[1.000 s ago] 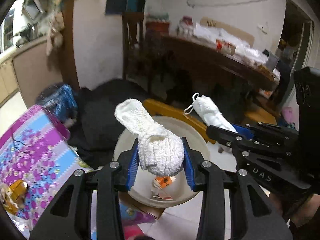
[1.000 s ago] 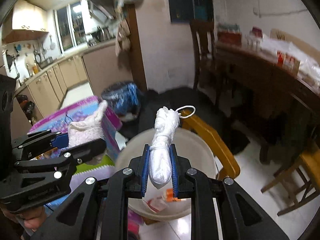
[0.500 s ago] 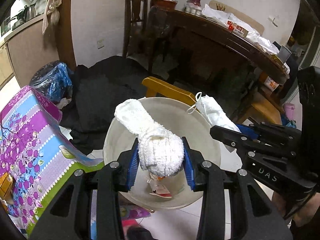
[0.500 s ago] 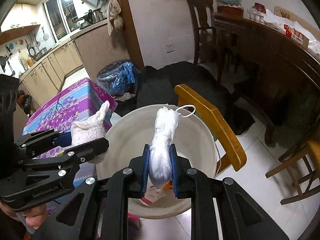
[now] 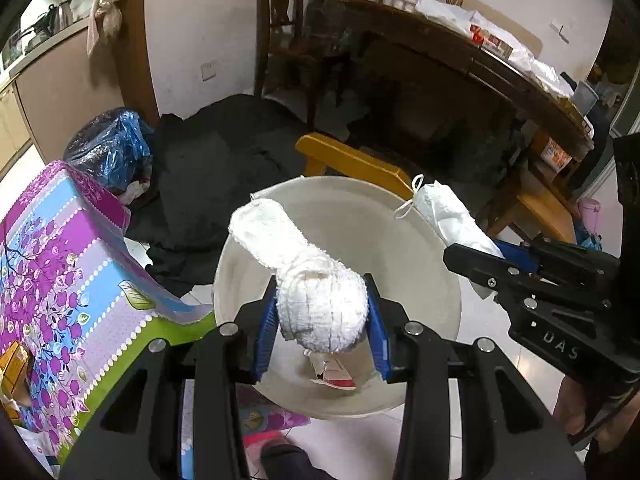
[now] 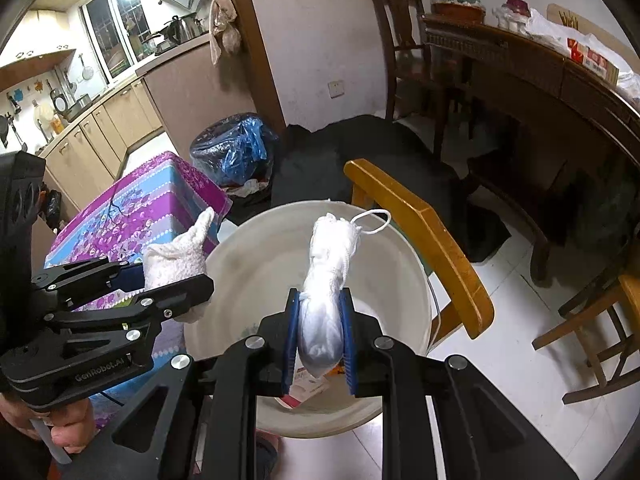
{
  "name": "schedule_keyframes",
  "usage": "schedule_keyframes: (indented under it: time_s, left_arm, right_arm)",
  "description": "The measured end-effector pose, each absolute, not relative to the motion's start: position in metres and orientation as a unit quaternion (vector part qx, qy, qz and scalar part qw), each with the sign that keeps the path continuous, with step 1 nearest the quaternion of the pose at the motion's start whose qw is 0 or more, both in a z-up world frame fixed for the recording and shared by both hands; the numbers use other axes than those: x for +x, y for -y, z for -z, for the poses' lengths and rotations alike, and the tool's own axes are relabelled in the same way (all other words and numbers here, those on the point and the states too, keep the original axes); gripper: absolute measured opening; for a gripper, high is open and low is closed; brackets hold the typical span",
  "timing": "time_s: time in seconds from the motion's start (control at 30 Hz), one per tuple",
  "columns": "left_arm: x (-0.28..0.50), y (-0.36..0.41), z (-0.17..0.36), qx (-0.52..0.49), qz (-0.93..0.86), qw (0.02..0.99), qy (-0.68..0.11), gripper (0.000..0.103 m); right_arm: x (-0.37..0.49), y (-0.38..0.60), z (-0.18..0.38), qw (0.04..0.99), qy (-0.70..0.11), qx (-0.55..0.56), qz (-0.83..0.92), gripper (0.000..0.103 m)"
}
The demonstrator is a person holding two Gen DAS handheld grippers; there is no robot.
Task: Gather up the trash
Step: 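Open both tools to drop the towel and glove into the basin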
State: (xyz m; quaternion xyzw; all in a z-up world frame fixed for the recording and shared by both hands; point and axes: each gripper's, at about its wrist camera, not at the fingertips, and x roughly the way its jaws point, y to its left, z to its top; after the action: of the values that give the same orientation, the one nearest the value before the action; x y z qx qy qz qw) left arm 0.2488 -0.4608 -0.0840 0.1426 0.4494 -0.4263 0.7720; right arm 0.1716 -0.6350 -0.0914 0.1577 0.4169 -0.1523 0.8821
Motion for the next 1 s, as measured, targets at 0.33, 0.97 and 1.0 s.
schedule_keyframes:
  time_s: [0.33, 0.97, 1.0]
  left_arm:
    - [0.252, 0.464, 0.089, 0.148, 0.415, 0.772, -0.458, 0.038]
    - [0.254, 0.466, 0.094, 0.164, 0.38, 0.79, -0.453, 0.067]
    - [0.254, 0.466, 0.095, 0.164, 0.38, 0.79, -0.453, 0.067]
  right_arm:
    - [0.177, 0.637, 0.101, 0.876, -0.432, 0.159, 0.146, 0.02]
    - [0.176, 0.639, 0.1, 0.881, -0.416, 0.163, 0.155, 0.039]
    - [0.176, 0.639, 0.1, 0.881, -0.416, 0.163, 0.154, 0.039]
